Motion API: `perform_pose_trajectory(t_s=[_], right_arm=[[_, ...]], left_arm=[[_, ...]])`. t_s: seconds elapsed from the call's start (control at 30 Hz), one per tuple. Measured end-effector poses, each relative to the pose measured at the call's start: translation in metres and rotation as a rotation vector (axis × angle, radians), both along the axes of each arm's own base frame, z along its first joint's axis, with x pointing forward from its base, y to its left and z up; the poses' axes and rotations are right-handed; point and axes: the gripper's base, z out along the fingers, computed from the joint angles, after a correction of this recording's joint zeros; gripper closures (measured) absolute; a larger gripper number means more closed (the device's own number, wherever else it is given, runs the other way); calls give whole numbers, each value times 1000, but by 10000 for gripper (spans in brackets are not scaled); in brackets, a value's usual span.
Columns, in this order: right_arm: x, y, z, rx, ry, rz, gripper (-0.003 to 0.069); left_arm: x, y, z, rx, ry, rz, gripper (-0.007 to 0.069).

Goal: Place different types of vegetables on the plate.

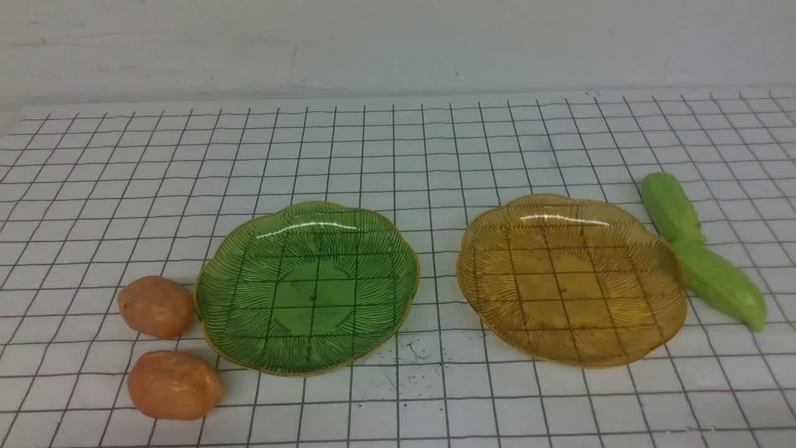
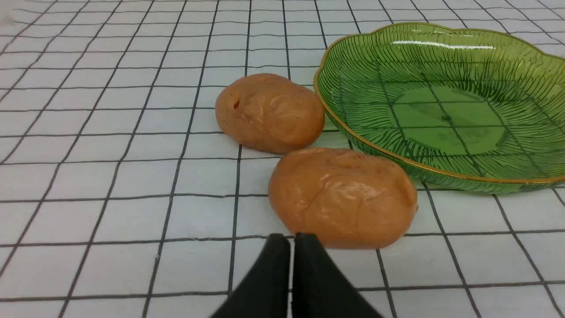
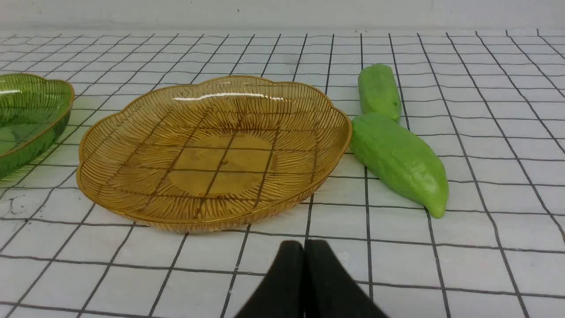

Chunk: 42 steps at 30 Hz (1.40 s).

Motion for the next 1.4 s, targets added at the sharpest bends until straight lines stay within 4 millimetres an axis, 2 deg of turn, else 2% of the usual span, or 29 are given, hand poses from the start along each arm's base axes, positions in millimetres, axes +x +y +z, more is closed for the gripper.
perform_pose_trajectory(t_s=[1.3, 1.4], right_arm=[[0, 0, 0, 0, 0, 0, 674], [0, 1, 0, 51, 4, -5, 674]], left_arm=[[0, 0, 0, 0, 0, 0, 631], [0, -1, 0, -65, 1, 6, 631]])
